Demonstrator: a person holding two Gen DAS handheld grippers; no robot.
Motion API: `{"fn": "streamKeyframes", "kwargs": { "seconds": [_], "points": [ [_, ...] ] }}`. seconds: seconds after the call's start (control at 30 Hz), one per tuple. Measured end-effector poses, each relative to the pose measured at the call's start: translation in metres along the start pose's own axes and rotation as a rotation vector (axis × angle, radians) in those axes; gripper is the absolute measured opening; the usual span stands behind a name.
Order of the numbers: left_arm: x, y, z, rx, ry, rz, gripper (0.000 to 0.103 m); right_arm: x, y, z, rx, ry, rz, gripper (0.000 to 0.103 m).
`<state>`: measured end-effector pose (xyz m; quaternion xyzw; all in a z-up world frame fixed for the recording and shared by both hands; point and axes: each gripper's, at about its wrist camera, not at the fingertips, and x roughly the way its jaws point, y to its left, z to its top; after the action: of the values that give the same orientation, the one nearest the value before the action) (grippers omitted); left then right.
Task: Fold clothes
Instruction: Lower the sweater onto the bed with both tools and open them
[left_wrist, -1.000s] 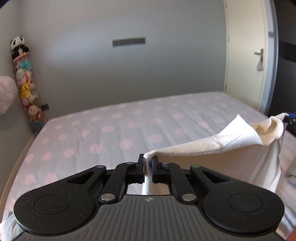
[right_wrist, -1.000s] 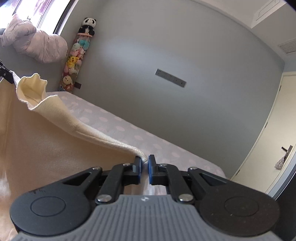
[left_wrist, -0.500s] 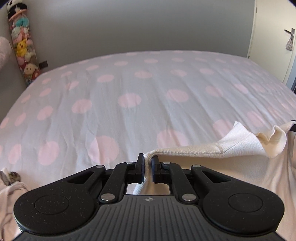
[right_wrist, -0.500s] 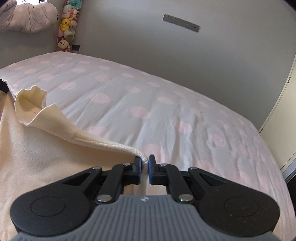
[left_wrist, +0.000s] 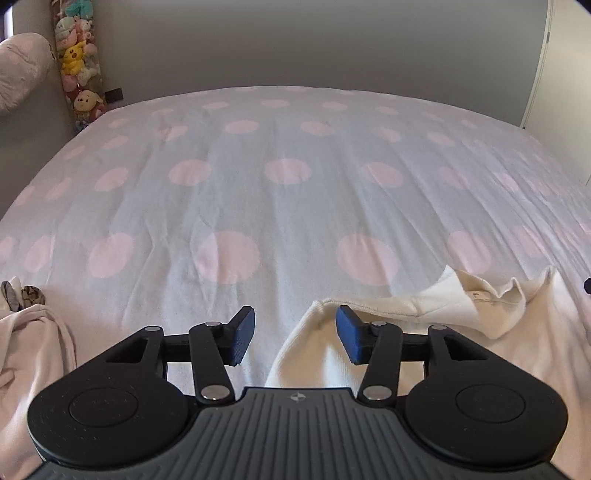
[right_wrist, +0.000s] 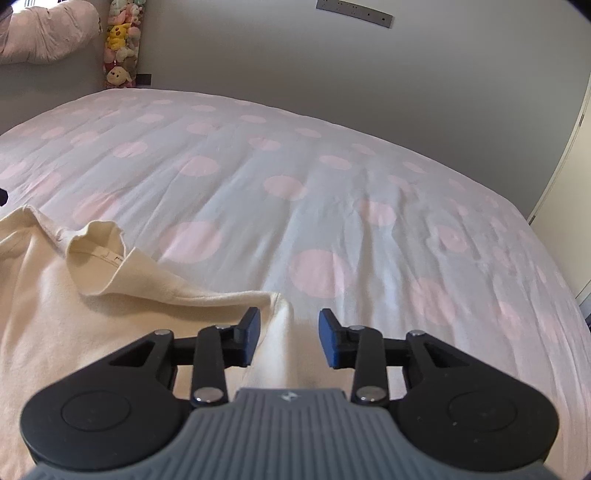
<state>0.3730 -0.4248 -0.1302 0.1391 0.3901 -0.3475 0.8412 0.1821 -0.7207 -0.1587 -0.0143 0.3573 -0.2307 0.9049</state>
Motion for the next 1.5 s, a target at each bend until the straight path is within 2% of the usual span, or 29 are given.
{"fn": "streamKeyframes", "kwargs": {
  "seconds": [0.1, 0.17, 0.3, 0.47, 0.57, 0.63, 0.8, 1.03, 1.13, 1.23, 1.33, 1.5],
  "points": [
    [-0.014, -0.011, -0.008, 0.008, 0.010, -0.053, 0.034, -0.020, 0.003, -0.008, 0.020, 0.000, 0.041, 0.032],
    [-0.016, -0.024, -0.015, 0.031, 0.017, -0.073, 0.034, -0.027, 0.010, -0.012, 0.035, 0.012, 0.080, 0.022],
    [-0.003, -0.047, -0.027, 0.043, 0.038, -0.108, 0.033, -0.025, 0.029, -0.018, 0.056, 0.031, 0.165, 0.019],
    [0.036, -0.071, -0.033, 0.086, 0.072, -0.155, 0.033, 0.006, 0.052, -0.020, 0.074, 0.066, 0.240, 0.018],
    [0.069, -0.077, -0.032, 0.092, 0.081, -0.157, 0.033, 0.037, 0.062, -0.020, 0.064, 0.096, 0.264, 0.018],
    [0.082, -0.077, -0.030, 0.087, 0.045, -0.154, 0.030, 0.059, 0.065, -0.021, 0.059, 0.109, 0.270, 0.018],
    [0.105, -0.075, -0.012, 0.073, -0.036, -0.159, 0.028, 0.091, 0.061, -0.005, 0.076, 0.062, 0.294, 0.016],
    [0.125, -0.076, 0.012, 0.024, -0.025, -0.140, 0.028, 0.118, 0.057, 0.023, 0.115, 0.058, 0.274, 0.014],
    [0.115, -0.075, 0.012, 0.024, -0.012, -0.140, 0.028, 0.117, 0.052, 0.028, 0.167, 0.070, 0.273, 0.014],
    [0.089, -0.066, 0.006, 0.031, -0.013, -0.155, 0.028, 0.103, 0.045, 0.029, 0.208, 0.079, 0.283, 0.018],
    [0.053, -0.051, -0.006, 0.046, -0.002, -0.138, 0.028, 0.068, 0.034, 0.020, 0.195, 0.075, 0.267, 0.020],
    [-0.015, -0.019, -0.042, 0.034, 0.028, -0.093, 0.031, -0.007, 0.010, -0.019, 0.285, 0.073, 0.241, 0.024]
  ]
}}
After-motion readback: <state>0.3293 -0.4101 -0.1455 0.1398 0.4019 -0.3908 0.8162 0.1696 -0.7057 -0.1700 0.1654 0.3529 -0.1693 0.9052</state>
